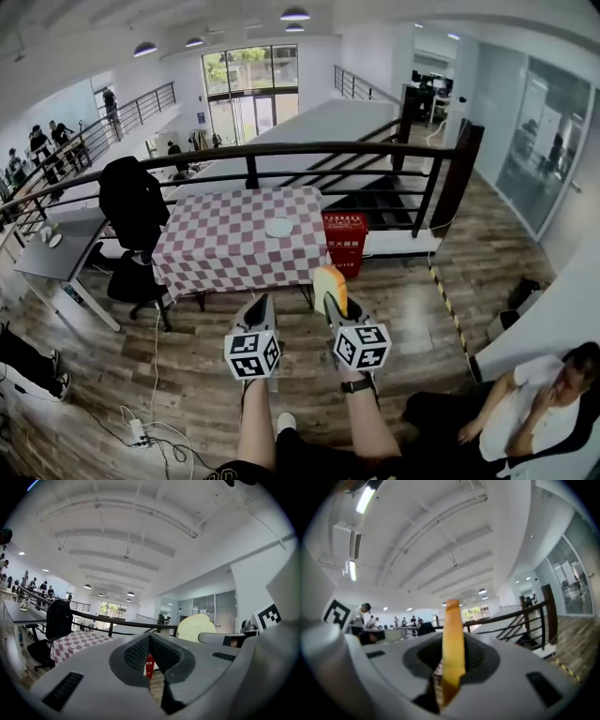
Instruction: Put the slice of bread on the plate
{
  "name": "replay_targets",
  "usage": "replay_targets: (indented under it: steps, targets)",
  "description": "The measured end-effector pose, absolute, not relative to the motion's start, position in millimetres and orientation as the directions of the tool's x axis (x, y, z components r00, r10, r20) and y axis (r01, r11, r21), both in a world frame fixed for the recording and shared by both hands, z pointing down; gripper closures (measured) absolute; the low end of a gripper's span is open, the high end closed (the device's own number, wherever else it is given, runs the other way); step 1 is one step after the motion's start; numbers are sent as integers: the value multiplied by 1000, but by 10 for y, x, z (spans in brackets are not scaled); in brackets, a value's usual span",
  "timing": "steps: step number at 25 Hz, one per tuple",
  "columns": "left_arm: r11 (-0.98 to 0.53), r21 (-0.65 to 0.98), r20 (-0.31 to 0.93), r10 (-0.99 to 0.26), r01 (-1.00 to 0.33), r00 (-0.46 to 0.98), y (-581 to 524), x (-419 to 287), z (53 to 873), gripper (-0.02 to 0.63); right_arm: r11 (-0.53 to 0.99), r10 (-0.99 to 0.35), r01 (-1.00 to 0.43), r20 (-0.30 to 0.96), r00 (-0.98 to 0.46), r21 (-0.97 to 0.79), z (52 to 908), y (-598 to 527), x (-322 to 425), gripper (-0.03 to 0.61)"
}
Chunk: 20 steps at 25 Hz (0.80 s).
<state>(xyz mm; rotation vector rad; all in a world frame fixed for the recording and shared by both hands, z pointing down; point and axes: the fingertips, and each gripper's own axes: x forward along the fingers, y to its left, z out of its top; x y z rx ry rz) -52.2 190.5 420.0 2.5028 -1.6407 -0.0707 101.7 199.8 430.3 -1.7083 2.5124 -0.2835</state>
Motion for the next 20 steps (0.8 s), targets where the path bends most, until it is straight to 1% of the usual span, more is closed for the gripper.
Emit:
replay_targets:
  steps: [5, 10, 14, 20]
  targets:
    - [-420, 152, -3, -905, -895, 425, 1232, -773, 4021, 597, 334, -939, -922, 15, -343, -194, 4152, 1315, 812, 482]
    - [-423, 195, 4, -902, -885, 432, 606, -1096, 3944, 597, 391, -916, -902, 12, -400, -184, 4008, 748, 247, 482]
    - [-403, 244, 20, -907, -882, 420, 189, -1326, 4230, 597, 421, -898, -892, 62, -435, -167, 4324, 418, -96, 482]
    - [-411, 254, 50, -898, -875, 437, -396, -1325, 4465, 597, 408, -902, -894, 72, -427, -186, 4485, -181, -136, 482]
